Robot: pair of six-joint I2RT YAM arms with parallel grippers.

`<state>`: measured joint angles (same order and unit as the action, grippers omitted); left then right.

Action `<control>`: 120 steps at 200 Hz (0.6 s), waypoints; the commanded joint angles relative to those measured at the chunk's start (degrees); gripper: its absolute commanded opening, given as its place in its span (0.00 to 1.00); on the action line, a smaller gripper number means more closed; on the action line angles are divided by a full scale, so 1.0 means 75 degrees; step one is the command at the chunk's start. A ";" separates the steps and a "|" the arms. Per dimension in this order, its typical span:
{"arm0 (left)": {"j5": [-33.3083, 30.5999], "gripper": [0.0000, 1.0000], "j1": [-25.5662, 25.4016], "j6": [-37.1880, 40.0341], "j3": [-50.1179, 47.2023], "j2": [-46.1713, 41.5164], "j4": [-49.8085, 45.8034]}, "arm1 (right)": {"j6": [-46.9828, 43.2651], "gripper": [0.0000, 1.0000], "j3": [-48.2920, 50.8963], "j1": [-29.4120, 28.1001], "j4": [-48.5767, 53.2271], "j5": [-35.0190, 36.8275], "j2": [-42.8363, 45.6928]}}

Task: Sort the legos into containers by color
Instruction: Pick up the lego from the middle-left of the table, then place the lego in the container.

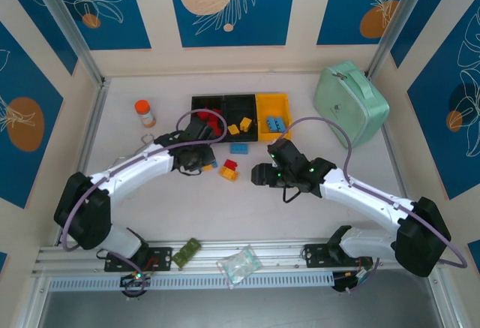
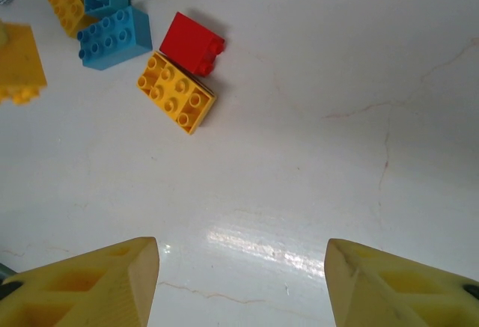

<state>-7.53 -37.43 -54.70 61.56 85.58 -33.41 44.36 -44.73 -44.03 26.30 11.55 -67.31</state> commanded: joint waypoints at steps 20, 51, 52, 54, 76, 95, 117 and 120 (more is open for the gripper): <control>0.0312 0.29 -0.0085 0.0439 0.1275 0.0951 -0.0098 | 0.0196 0.60 0.0303 0.0068 0.0012 -0.0029 0.0564; 0.0413 0.29 -0.0090 0.0674 0.2385 0.1763 -0.0267 | 0.0295 0.60 0.0568 0.0186 -0.0056 -0.0006 0.0811; 0.0415 0.29 -0.0093 0.0684 0.2403 0.1791 -0.0268 | 0.0296 0.60 0.0576 0.0186 -0.0065 -0.0006 0.0815; 0.0417 0.29 -0.0089 0.0698 0.2493 0.1842 -0.0286 | 0.0290 0.60 0.0583 0.0196 -0.0063 -0.0011 0.0817; 0.0447 0.29 -0.0089 0.0925 0.3359 0.2437 -0.0467 | 0.0299 0.61 0.0699 0.0308 -0.0091 0.0018 0.0869; 0.0450 0.29 -0.0078 0.1080 0.4067 0.2950 -0.0596 | 0.0295 0.61 0.0757 0.0443 -0.0115 0.0049 0.0940; 0.0438 0.30 -0.0079 0.1310 0.4932 0.3585 -0.0753 | 0.0304 0.60 0.0771 0.0559 -0.0040 0.0121 0.1078; 0.0422 0.30 -0.0071 0.1335 0.5070 0.3681 -0.0792 | 0.0314 0.60 0.0782 0.0567 -0.0029 0.0135 0.1114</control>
<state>-4.73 -37.43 -47.81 93.08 108.66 -35.99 45.71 -39.66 -40.58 26.13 11.68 -61.23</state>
